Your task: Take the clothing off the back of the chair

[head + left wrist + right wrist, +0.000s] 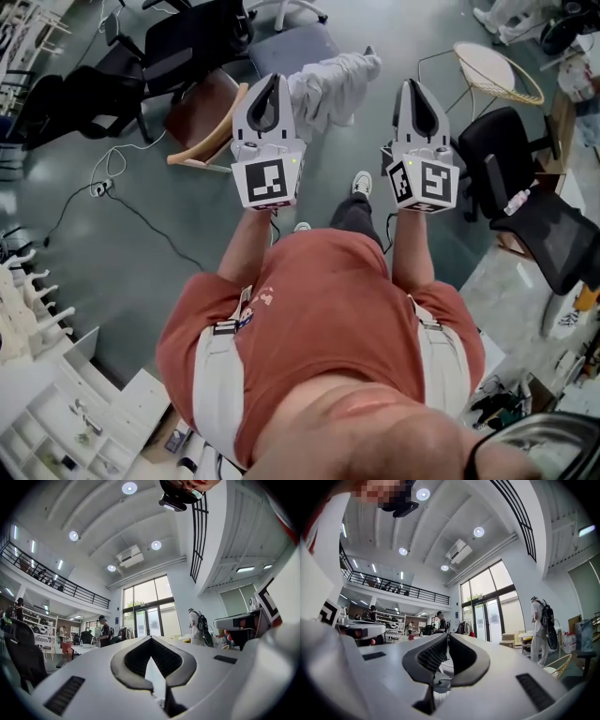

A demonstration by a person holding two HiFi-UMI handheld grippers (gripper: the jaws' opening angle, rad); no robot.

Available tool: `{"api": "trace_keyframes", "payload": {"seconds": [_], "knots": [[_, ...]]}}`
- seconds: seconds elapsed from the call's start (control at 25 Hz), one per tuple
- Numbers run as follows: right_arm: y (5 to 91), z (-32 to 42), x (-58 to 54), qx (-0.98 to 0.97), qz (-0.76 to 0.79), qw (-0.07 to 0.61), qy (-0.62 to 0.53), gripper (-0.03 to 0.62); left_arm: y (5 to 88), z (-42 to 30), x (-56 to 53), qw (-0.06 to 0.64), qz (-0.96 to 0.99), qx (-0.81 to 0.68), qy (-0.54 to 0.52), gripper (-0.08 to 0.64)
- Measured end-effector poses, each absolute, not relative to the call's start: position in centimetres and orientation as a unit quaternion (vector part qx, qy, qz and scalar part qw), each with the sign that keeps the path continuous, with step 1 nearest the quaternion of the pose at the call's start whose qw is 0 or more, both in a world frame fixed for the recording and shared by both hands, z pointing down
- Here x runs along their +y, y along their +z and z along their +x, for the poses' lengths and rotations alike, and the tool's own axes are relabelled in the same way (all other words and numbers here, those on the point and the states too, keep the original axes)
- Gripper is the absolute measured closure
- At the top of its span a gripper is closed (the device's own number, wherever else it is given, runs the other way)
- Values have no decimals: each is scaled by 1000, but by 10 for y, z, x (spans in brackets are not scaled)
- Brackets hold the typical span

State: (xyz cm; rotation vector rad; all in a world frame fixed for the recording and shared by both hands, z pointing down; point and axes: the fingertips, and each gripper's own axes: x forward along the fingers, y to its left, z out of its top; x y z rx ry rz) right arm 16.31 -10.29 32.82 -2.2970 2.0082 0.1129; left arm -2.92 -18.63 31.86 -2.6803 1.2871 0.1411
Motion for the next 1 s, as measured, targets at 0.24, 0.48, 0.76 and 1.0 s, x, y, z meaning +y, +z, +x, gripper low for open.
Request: {"api": "trace_keyframes", "payload": {"seconds": [0.24,0.48,0.76,1.0], "knots": [[332,216,-143,687,-725,54,25,563,319,23,-209,83,-884,458,32,546],[333,269,-183,716,-695,70,7,563,306,70,-230,87,-862,498,37,546],[347,324,-222,742,-667,69,-11,563,316,104,-257,87,-827,555,21,546],[346,331,-249,766,-639,65,-15,563,316,106,-264,87,-806,585,20,546]]}}
